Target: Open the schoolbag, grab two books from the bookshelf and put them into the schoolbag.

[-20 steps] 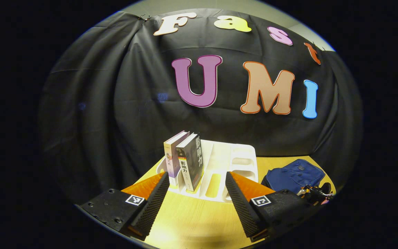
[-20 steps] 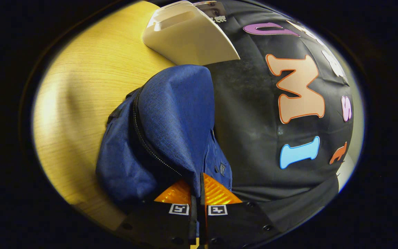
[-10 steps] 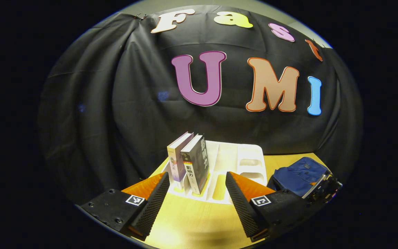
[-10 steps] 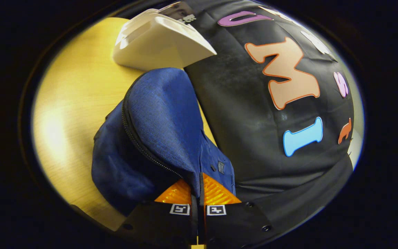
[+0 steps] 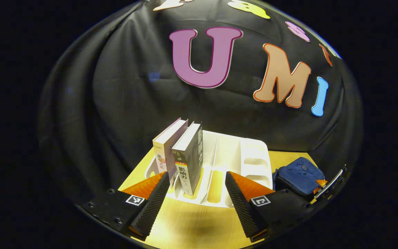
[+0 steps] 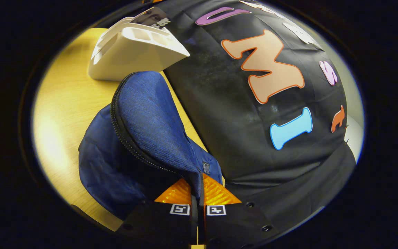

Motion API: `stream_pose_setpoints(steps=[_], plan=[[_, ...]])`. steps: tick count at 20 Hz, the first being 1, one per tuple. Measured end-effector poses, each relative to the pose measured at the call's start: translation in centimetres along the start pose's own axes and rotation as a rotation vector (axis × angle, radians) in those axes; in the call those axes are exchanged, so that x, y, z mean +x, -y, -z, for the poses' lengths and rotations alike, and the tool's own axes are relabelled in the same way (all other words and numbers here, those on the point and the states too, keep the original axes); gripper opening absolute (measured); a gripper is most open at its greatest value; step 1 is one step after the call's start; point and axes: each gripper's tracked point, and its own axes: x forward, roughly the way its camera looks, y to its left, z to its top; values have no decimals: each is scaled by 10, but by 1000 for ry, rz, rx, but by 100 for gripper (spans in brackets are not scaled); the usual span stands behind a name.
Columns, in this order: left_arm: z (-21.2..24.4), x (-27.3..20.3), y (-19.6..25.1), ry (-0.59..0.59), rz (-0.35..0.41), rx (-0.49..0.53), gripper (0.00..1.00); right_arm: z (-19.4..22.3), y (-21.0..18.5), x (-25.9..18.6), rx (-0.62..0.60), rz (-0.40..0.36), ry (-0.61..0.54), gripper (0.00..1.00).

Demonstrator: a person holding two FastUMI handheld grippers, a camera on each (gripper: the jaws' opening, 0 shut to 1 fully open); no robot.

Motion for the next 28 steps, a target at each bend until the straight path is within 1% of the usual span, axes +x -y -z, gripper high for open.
stream_pose_setpoints(steps=[2,5,7,9,11,12,13,14,16,17,18,21,24,26,28], plan=[[9,18,-9,-56,3,-1,94,-1,10,0,52,17,-5,2],[11,42,-21,-100,-1,-3,94,-2,24,0,111,35,-15,2],[11,52,-25,-125,4,-13,94,-2,32,0,136,45,-21,4],[9,60,-27,-151,16,-23,94,-1,32,0,162,52,-29,2],[13,68,-33,-196,15,-5,94,0,37,0,183,60,-35,4],[11,70,-33,-209,24,6,90,1,42,1,191,64,-37,4],[8,71,-33,-222,32,17,93,2,44,1,195,65,-40,2],[8,74,-32,-242,38,24,93,2,43,1,196,67,-41,4],[3,76,-28,-282,58,14,93,2,44,0,193,68,-41,2],[1,78,-25,-307,66,7,91,2,43,0,190,68,-42,5],[2,78,-29,-333,67,0,90,3,44,0,187,68,-42,2],[0,80,-31,-419,66,4,87,3,44,-2,189,67,-42,2],[4,79,-29,-546,79,46,83,4,43,-2,189,63,-41,4],[4,81,-27,-592,87,83,78,4,42,-2,189,61,-39,2],[1,83,-31,-638,81,144,75,3,43,-2,191,61,-38,2]])
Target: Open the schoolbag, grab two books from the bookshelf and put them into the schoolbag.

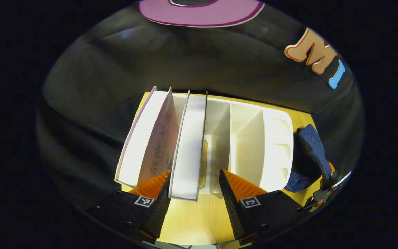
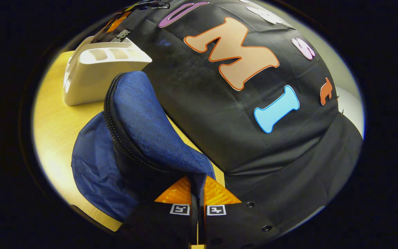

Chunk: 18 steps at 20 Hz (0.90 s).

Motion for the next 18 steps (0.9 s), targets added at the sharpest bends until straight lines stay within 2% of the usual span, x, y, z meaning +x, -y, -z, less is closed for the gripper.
stream_pose_setpoints(steps=[1,4,6,7,8,9,11,12,13,14,15,18], plan=[[-2,1,1,-24,-3,25,77,0,0,0,4,0,-1,2],[-7,12,3,-99,-18,86,75,1,2,0,17,2,-3,2],[-9,23,-7,-144,-59,116,67,1,3,-2,21,0,-6,2],[-11,27,-9,-155,-67,126,58,1,3,-3,18,-1,-7,2],[-14,31,-9,-167,-68,127,54,1,3,-5,15,-2,-6,5],[-13,36,-10,-186,-89,136,45,2,2,-6,13,-3,-7,2],[-20,36,-10,-195,-102,171,55,4,2,-7,10,-5,-12,4],[-21,37,-7,-213,-93,173,49,4,1,-8,7,-6,-13,2],[-18,39,0,-229,-60,163,51,4,1,-8,4,-7,-13,2],[-16,40,10,-248,-32,138,48,4,1,-8,2,-8,-13,2],[-14,41,16,-264,-31,132,39,4,0,-7,1,-8,-14,2],[-14,42,16,-281,-44,141,37,4,0,-7,-1,-7,-15,2]])
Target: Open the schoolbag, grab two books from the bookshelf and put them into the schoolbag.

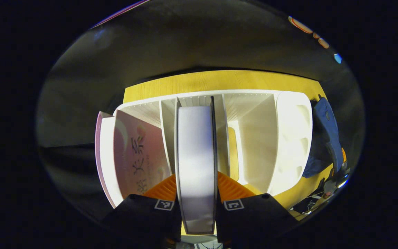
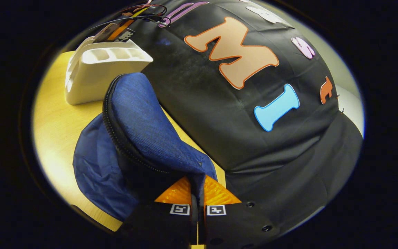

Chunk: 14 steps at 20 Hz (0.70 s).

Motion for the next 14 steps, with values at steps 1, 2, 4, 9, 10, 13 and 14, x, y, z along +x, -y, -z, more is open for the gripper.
stream_pose_setpoints(steps=[1,2,4,9,10,13,14], plan=[[0,0,0,-2,-5,-4,37,0,0,0,1,0,0,4],[-2,0,0,3,-11,-14,37,1,-1,0,2,1,-1,4],[-2,-1,-1,8,-19,-31,36,0,-1,-1,2,1,-1,2],[5,-3,3,9,7,-65,35,1,-2,0,4,0,0,2],[5,-6,3,12,6,-76,35,1,-2,-1,4,0,0,4],[9,-22,-2,33,-17,-79,35,0,-3,0,8,-5,2,4],[11,-30,-3,44,-24,-74,34,0,-3,-1,10,-6,3,2]])
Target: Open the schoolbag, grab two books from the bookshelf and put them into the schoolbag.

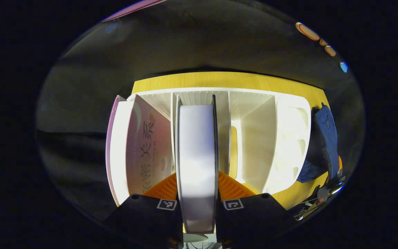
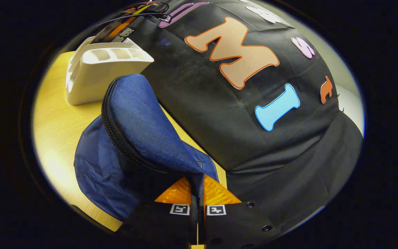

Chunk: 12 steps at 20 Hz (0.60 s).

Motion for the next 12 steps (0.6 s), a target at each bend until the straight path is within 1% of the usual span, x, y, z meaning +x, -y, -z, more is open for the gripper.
stream_pose_setpoints(steps=[2,3,5,6,7,8,11,12], plan=[[3,-13,-6,19,-23,8,32,0,-1,1,4,-2,1,2],[6,-21,-10,26,-31,6,32,0,-1,0,6,-4,3,4],[13,-37,-13,36,-28,-11,34,0,-1,0,10,-5,6,4],[17,-45,-15,41,-24,-26,32,0,-1,0,14,-6,7,4],[21,-55,-13,54,-19,-50,34,0,-1,0,17,-8,8,2],[25,-65,-11,66,-12,-79,34,0,-1,0,20,-10,10,2],[41,-91,-3,92,32,-152,34,0,0,-1,22,-17,19,2],[46,-98,2,100,44,-172,34,1,1,-1,24,-17,19,4]])
